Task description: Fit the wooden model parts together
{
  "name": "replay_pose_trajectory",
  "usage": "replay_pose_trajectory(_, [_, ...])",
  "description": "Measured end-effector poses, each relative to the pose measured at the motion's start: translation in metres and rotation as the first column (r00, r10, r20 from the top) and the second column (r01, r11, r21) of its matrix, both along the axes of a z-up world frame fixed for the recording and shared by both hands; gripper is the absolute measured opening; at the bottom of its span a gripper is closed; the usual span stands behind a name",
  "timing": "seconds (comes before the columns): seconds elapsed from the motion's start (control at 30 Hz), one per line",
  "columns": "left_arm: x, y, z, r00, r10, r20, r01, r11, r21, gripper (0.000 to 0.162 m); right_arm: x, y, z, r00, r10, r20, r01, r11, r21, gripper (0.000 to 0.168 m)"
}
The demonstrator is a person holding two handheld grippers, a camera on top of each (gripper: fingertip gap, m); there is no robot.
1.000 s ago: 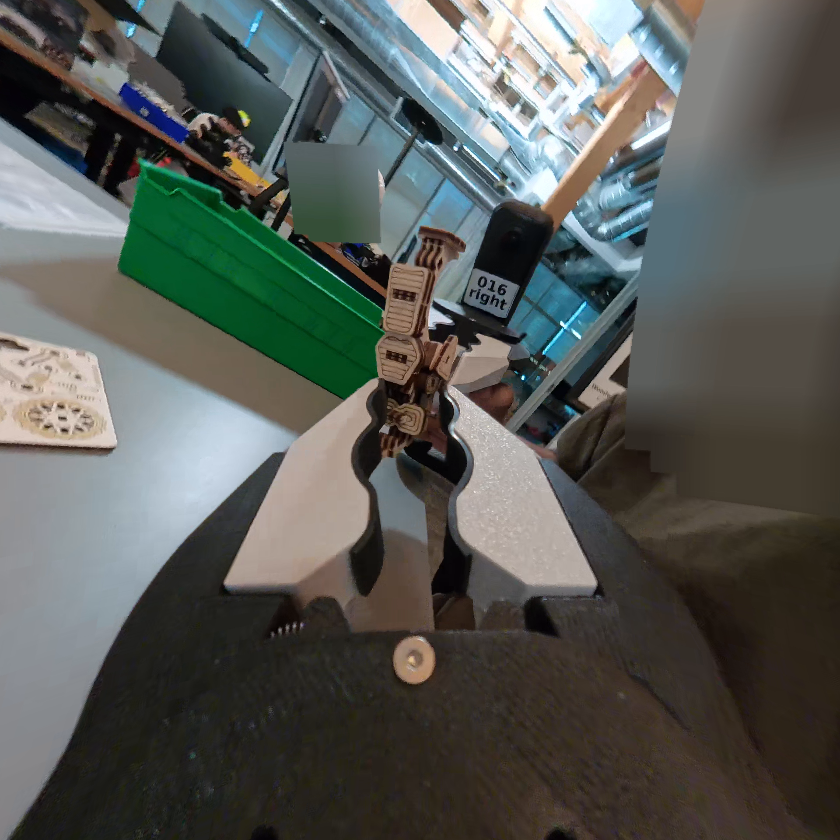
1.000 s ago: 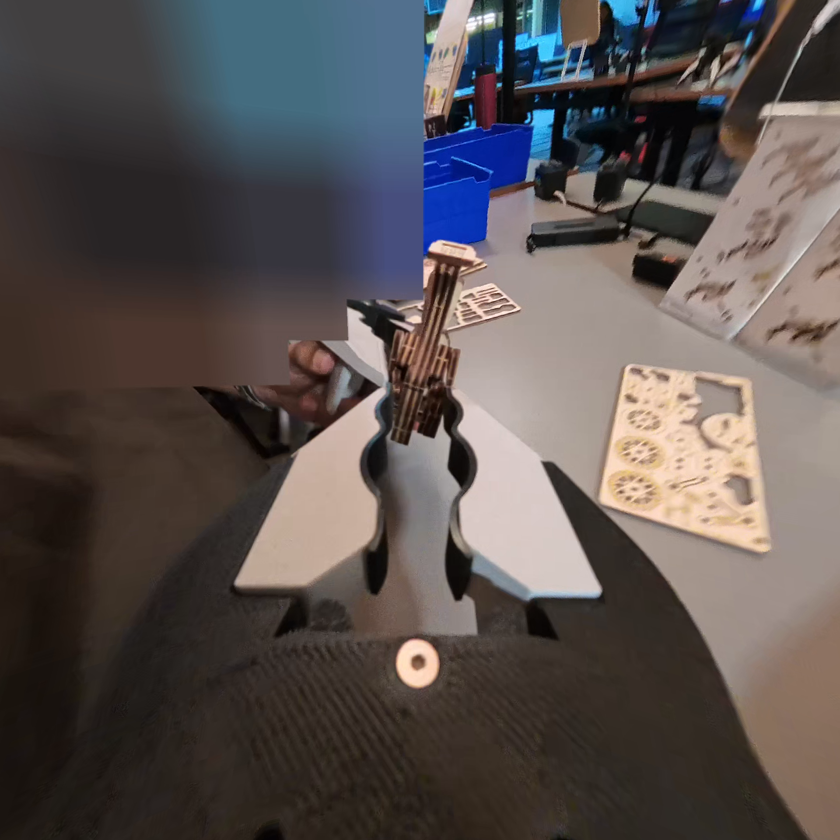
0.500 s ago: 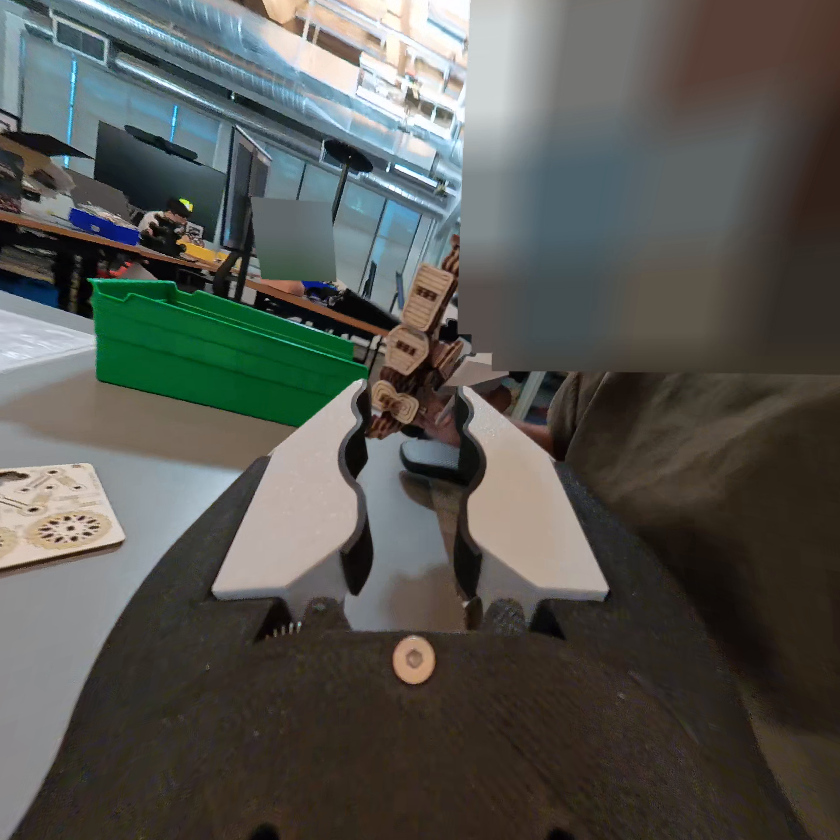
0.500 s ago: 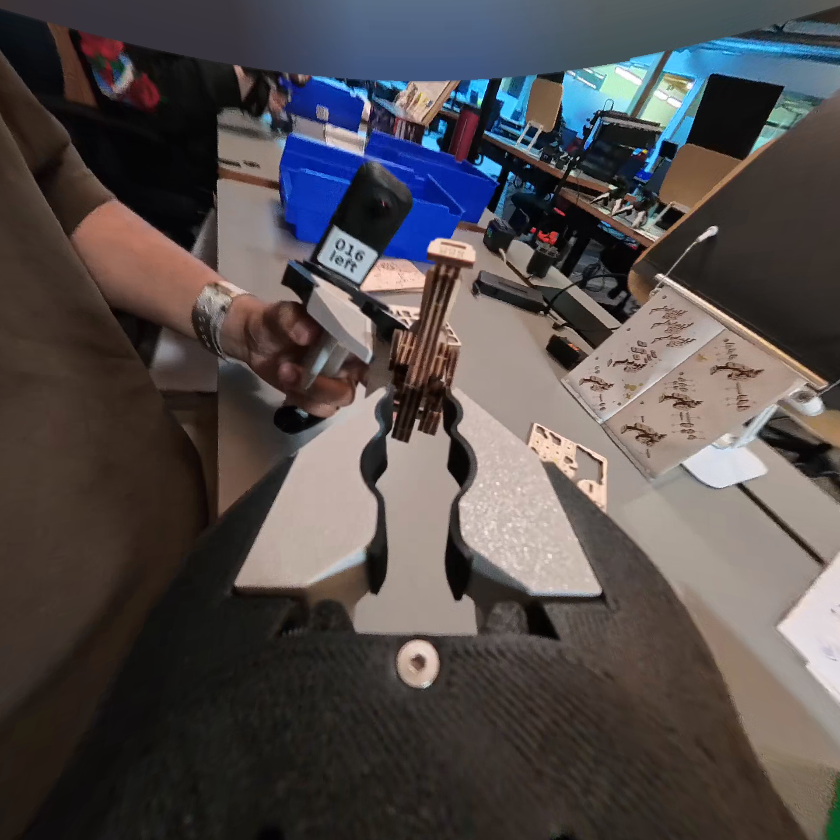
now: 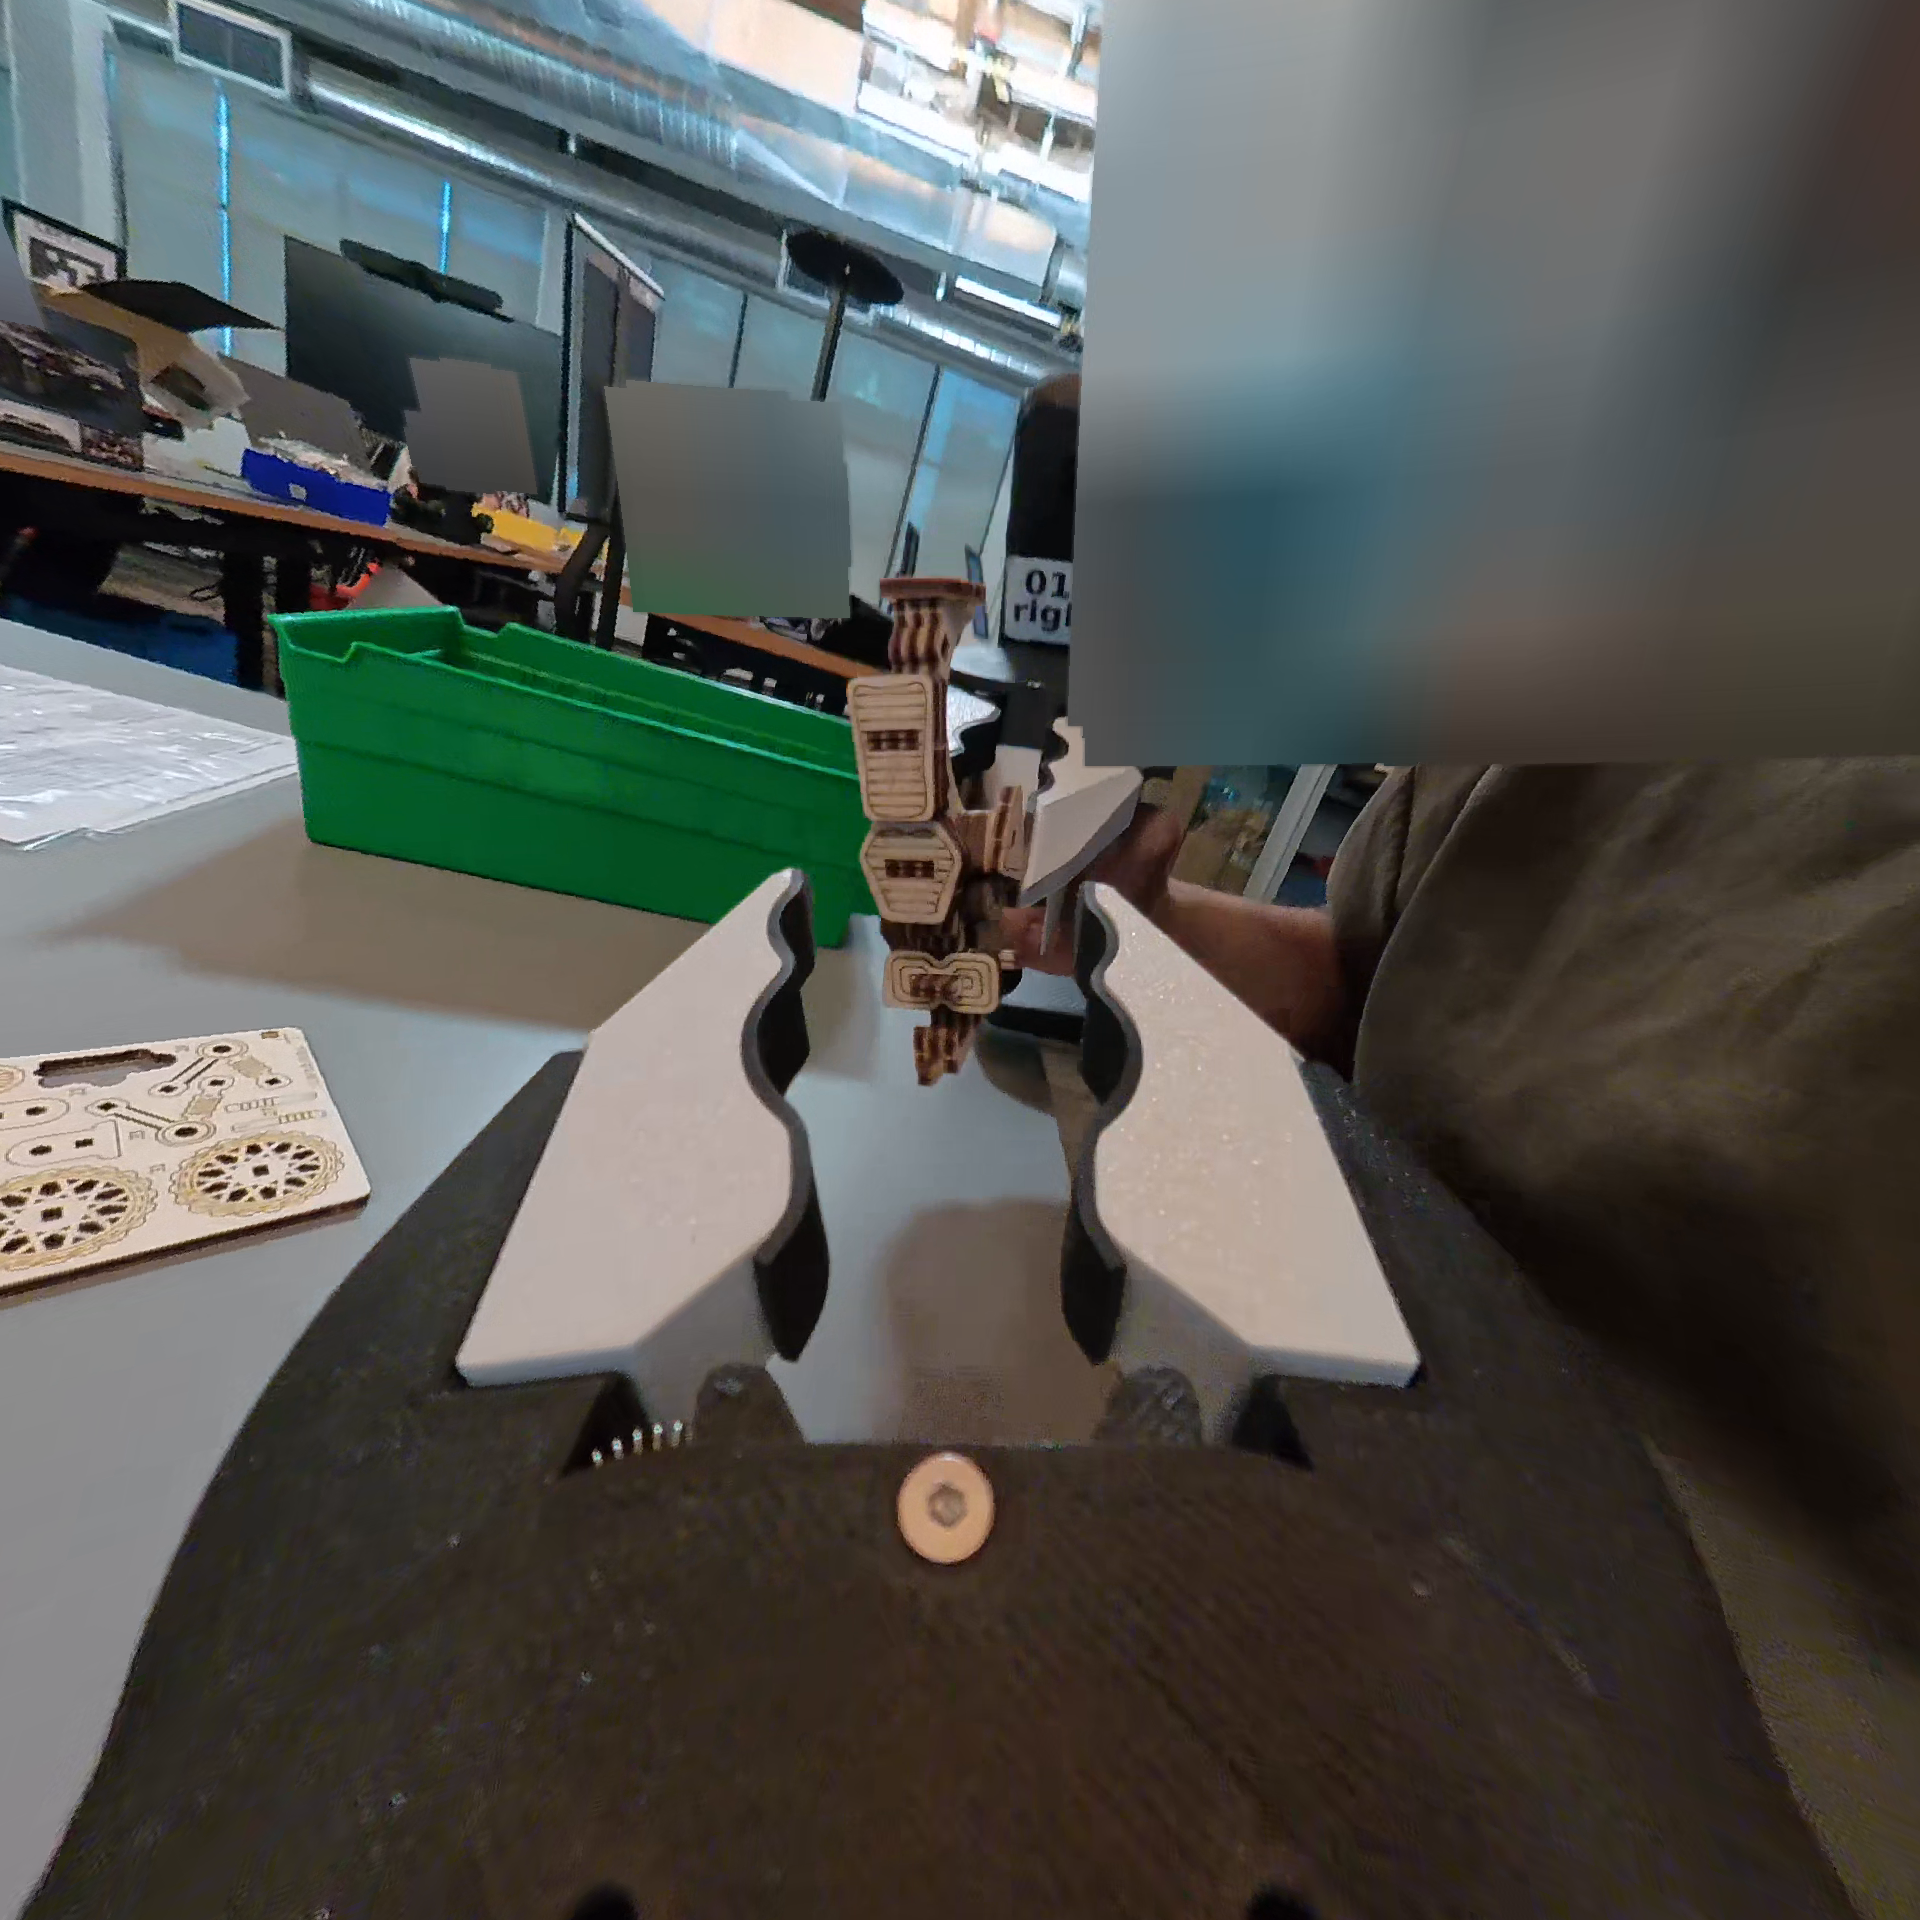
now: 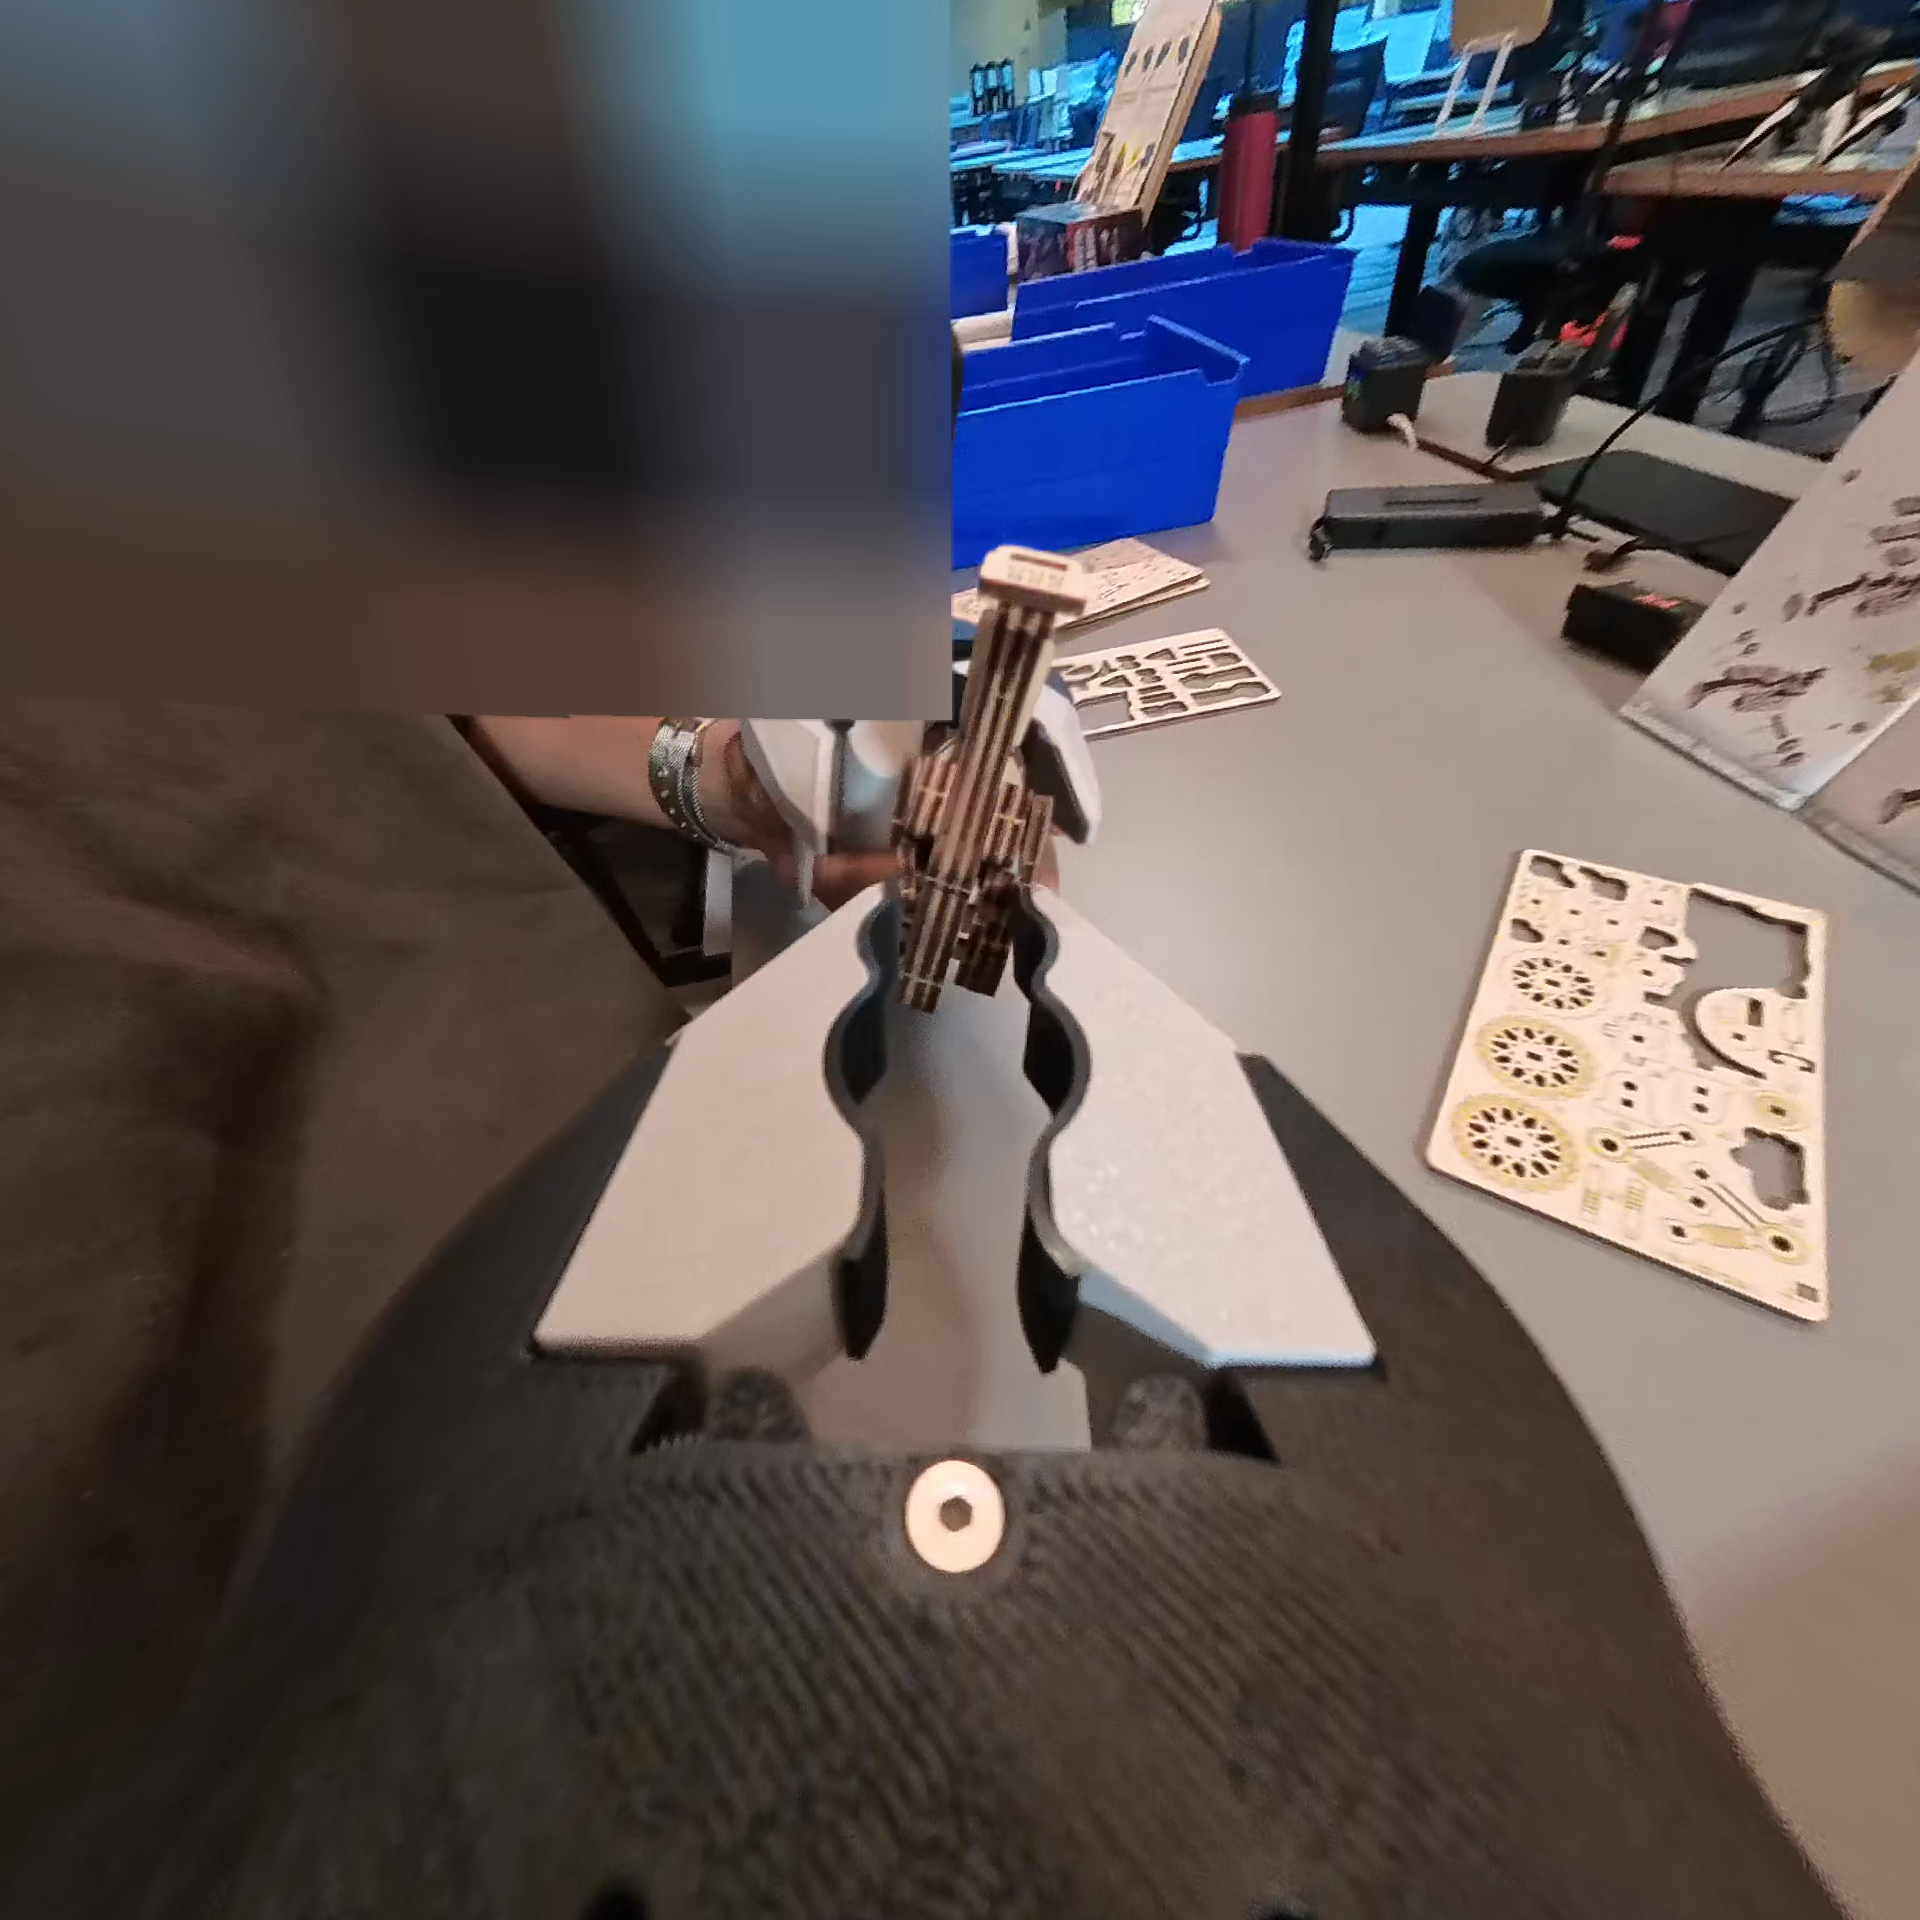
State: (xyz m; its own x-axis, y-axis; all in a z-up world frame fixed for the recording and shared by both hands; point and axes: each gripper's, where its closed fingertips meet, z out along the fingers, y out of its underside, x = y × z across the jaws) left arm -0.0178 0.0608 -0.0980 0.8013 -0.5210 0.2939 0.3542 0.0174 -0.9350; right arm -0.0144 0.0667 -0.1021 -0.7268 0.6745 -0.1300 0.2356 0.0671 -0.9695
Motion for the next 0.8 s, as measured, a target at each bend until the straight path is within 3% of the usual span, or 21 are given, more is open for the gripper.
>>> replay_pose_trajectory(0.1, [0.003,0.003,-0.006,0.998,0.017,-0.055,-0.018,0.999,-0.027,0.046,0.001,-0.005,-0.006,0.999,0.025,0.03,-0.025,1.0,0.014,0.02])
replay_pose_trajectory(0.2, [0.004,0.002,-0.009,0.997,0.013,-0.076,-0.016,0.999,-0.034,0.031,0.0,-0.006,-0.013,0.995,0.037,0.087,-0.036,0.999,-0.013,0.02])
replay_pose_trajectory(0.4, [0.001,0.003,-0.008,1.0,-0.008,-0.013,0.007,0.998,-0.061,0.029,-0.002,-0.005,-0.012,0.978,0.089,0.189,-0.049,0.977,-0.209,0.021])
replay_pose_trajectory(0.8, [0.001,0.006,-0.006,0.999,0.035,-0.035,-0.037,0.998,-0.057,0.029,-0.005,-0.002,-0.009,0.972,0.09,0.217,-0.019,0.95,-0.311,0.021])
